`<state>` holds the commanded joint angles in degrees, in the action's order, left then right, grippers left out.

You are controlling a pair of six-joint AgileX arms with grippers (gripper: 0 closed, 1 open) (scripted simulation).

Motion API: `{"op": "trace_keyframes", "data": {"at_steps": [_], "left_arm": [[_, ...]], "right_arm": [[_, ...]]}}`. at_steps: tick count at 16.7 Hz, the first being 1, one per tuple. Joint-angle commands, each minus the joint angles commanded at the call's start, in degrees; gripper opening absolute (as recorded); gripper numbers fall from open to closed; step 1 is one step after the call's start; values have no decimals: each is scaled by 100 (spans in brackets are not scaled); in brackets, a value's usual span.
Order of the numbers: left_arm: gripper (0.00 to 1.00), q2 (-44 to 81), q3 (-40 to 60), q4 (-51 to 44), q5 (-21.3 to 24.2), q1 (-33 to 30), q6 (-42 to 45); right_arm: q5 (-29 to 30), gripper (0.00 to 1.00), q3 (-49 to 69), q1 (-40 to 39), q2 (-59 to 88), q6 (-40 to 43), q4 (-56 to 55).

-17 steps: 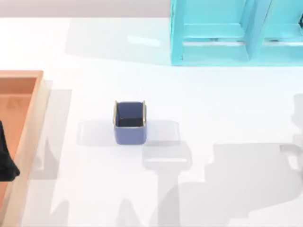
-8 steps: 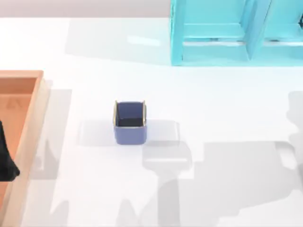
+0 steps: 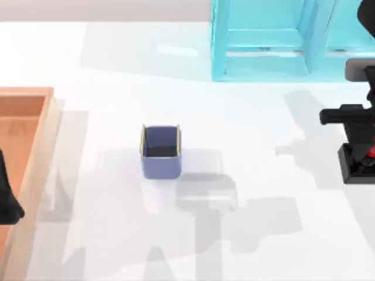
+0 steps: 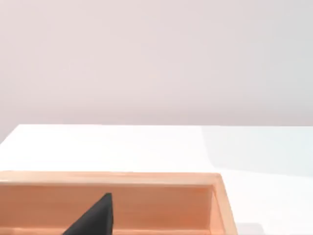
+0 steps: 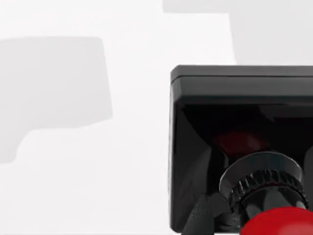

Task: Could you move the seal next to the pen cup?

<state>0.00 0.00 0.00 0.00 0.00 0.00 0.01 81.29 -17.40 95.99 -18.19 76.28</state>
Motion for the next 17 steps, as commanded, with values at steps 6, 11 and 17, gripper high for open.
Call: {"op": "trace_keyframes", "data": {"at_steps": [6,11,17], "left_arm": [[100,0,0,0,0,0,0],[100,0,0,0,0,0,0],[100,0,0,0,0,0,0]], "right_arm": [[7,0,602,-580,-96,-570,592],[27,0,802,-627,132,-680,568],[245,0,2781,-1246,2030,-1304,492]]}}
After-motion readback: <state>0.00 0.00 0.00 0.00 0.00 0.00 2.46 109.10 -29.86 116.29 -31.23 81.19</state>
